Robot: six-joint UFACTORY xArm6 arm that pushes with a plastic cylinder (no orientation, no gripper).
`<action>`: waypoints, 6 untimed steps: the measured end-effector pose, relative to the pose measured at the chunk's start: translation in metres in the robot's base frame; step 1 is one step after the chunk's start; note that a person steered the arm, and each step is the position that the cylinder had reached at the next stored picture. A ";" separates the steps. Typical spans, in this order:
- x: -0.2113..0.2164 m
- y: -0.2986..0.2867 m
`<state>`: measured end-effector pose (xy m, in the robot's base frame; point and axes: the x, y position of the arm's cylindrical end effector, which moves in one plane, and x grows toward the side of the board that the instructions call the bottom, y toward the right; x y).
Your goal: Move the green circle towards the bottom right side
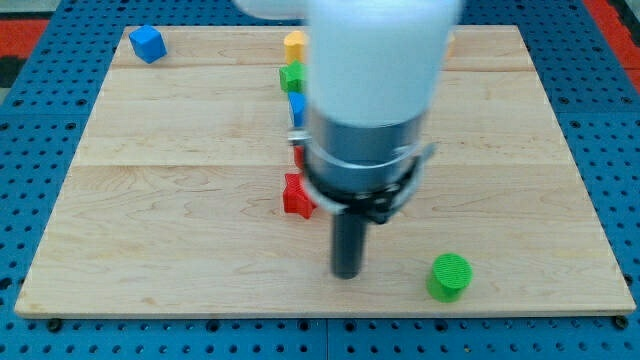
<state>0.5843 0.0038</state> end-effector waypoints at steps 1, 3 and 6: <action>0.035 0.009; 0.034 0.123; 0.035 0.108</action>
<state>0.6190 0.1119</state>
